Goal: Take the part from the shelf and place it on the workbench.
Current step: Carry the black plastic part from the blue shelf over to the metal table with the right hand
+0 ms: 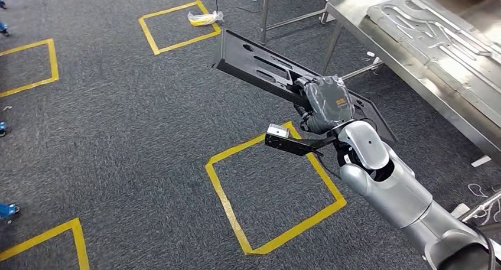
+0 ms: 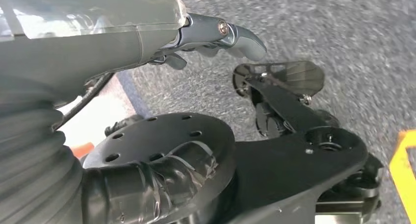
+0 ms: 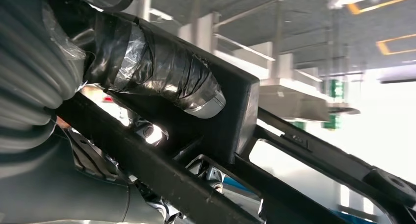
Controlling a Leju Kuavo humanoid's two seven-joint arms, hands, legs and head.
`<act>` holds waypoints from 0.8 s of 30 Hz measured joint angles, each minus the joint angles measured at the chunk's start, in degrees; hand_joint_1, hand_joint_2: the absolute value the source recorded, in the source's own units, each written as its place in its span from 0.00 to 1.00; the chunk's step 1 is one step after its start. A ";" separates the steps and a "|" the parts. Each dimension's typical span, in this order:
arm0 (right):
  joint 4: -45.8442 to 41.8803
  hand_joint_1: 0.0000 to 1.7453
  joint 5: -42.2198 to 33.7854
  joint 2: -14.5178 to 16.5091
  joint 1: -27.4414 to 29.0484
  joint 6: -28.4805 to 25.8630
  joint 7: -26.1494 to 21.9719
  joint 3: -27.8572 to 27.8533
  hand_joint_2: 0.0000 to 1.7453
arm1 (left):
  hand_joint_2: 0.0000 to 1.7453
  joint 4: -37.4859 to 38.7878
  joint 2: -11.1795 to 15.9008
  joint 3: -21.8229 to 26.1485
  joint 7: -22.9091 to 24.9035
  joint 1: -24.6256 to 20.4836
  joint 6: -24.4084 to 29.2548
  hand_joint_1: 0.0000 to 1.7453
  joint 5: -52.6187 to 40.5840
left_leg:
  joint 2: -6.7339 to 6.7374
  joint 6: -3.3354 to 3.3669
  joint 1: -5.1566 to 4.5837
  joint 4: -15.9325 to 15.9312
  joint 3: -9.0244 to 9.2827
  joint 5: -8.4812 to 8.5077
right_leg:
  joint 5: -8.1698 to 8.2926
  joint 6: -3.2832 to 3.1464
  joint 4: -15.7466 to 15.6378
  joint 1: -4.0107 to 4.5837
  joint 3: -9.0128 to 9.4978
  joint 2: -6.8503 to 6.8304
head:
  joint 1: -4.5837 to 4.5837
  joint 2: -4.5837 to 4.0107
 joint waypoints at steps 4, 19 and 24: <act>0.12 1.00 0.00 -0.01 0.54 0.02 0.07 0.05 1.00 | 1.00 0.01 0.49 -0.01 -0.13 0.07 0.17 0.00 0.00 | -4.34 1.63 -0.07 -12.15 5.19 5.33 | -0.73 0.47 0.94 -0.42 -0.02 3.08 | 0.02 0.00; 0.14 1.00 -0.02 -0.62 0.77 -0.05 0.12 0.02 1.00 | 1.00 -0.02 0.49 -0.05 -0.61 0.13 0.34 0.00 -0.06 | 4.36 -0.15 1.53 -17.70 15.62 1.09 | 1.13 5.30 -1.84 -1.26 1.19 -7.32 | 0.82 0.00; -0.07 1.00 -0.02 -1.01 0.52 -0.11 0.15 -0.12 1.00 | 1.00 -0.02 0.28 -0.13 -0.71 -0.30 0.35 0.00 -0.08 | 3.88 -1.79 1.63 -14.44 15.66 -0.21 | -0.63 1.37 -1.60 -0.91 2.98 -4.97 | 0.90 0.00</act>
